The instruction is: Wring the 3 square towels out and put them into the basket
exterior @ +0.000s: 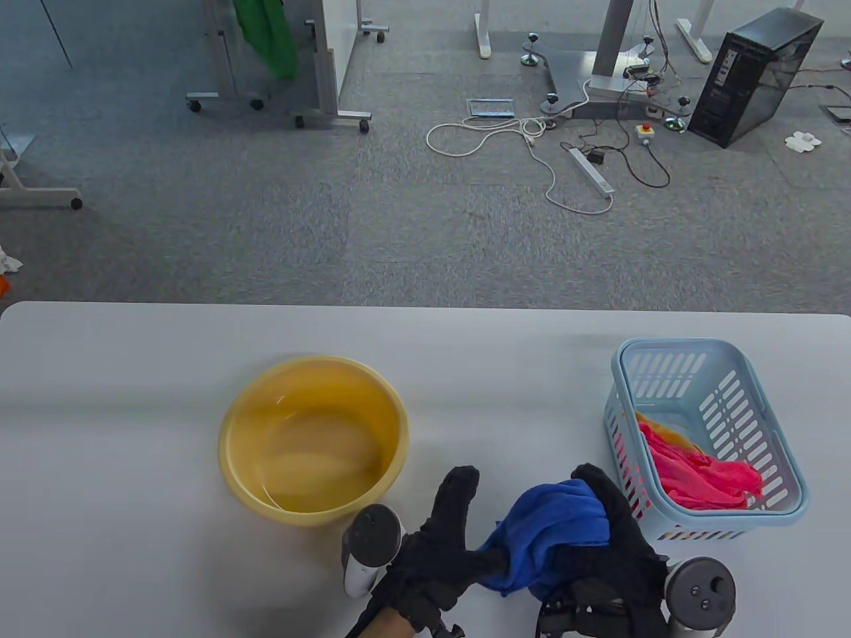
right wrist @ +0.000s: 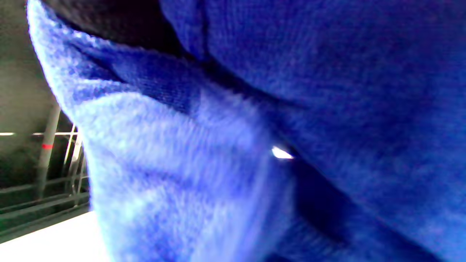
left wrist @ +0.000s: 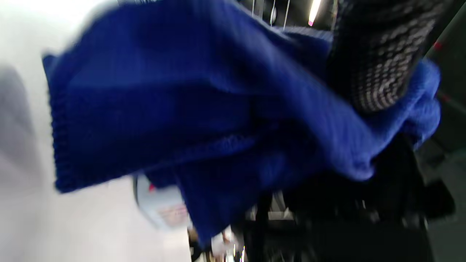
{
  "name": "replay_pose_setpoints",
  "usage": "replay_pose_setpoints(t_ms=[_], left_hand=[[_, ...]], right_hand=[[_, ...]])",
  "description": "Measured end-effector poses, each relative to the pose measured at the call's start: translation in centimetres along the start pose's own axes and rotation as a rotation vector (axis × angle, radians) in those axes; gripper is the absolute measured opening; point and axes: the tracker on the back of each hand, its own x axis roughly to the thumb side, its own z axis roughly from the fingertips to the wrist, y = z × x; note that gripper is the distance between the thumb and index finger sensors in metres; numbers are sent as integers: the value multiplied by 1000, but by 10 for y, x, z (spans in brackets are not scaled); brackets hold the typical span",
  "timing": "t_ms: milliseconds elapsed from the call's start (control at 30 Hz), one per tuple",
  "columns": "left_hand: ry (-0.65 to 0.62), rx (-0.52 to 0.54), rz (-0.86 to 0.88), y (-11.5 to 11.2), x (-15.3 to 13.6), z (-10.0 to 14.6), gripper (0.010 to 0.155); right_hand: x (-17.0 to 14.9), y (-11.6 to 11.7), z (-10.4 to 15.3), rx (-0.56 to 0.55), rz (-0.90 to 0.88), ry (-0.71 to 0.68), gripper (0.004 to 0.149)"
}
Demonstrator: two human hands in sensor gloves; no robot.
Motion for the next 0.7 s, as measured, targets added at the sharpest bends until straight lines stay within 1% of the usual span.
replay_pose_setpoints(t_ms=[33,133,267,300,367,433,500,567,667,700], left_hand=[[7,-39,-10,-4,1,-1,118],[41,-115,-65,-10,0,-4,124],[65,-163,-66,-15,-2,-5,124],[63,-169,-56,-15,-1,-5,123],[63,-176,-25,-16,0,-6,117],[85,-220,11,-16,0,-7,111],[95,-231,33,-16,-1,-8,103],[103,-239,38,-16,-1,-9,100],[134,-289,36,-14,-1,-9,95],[143,-268,3,-11,-2,-8,93]], right_hand=[[2,3,0,21,-7,-12,55],[7,9,1,71,-21,-47,55],[15,18,3,115,-67,-86,55],[16,20,4,146,-41,-103,55],[17,22,4,168,-17,-118,56],[16,25,4,187,-25,-119,55],[15,26,4,185,-34,-114,56],[15,26,4,186,-33,-113,56],[18,20,3,180,-15,-112,56],[19,18,3,172,-14,-109,56]])
